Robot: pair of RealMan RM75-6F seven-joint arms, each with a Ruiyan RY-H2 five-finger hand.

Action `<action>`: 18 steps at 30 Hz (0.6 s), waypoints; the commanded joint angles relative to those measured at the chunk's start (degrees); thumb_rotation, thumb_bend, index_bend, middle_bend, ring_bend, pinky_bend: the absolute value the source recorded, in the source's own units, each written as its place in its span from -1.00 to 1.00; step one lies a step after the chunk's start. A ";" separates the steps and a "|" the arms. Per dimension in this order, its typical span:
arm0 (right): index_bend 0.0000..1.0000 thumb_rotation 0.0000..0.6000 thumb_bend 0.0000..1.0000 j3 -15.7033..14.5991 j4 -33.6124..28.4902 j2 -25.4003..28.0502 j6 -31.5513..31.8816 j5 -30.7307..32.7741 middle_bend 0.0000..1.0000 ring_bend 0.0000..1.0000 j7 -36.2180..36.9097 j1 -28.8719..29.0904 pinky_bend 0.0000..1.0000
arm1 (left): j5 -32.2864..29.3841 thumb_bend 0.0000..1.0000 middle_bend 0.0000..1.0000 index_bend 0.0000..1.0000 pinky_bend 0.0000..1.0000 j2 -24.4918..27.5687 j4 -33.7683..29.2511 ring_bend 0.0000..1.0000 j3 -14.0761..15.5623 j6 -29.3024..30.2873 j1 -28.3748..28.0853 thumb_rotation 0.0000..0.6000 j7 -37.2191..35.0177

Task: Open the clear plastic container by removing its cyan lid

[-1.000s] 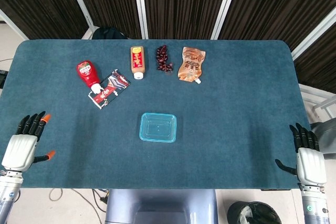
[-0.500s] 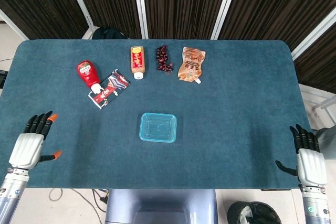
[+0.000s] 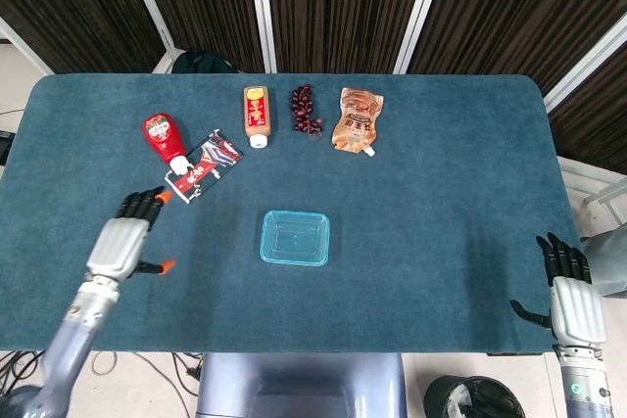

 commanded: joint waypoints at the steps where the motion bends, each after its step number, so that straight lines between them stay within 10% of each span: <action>1: -1.00 1.00 -0.57 -0.02 -0.07 0.05 -0.16 0.17 -1.00 -1.00 0.05 0.00 -1.00 | -6.75 -1.00 -1.00 -1.00 -1.00 -6.16 1.01 -1.00 -2.77 -4.08 -5.92 1.00 6.52; 18: -1.00 1.00 -0.57 -0.04 -0.43 0.16 -1.68 1.26 -1.00 -1.00 0.43 0.32 -1.00 | -26.46 -1.00 -1.00 -1.00 -1.00 -21.30 6.96 -1.00 -5.86 -4.62 -19.01 1.00 20.75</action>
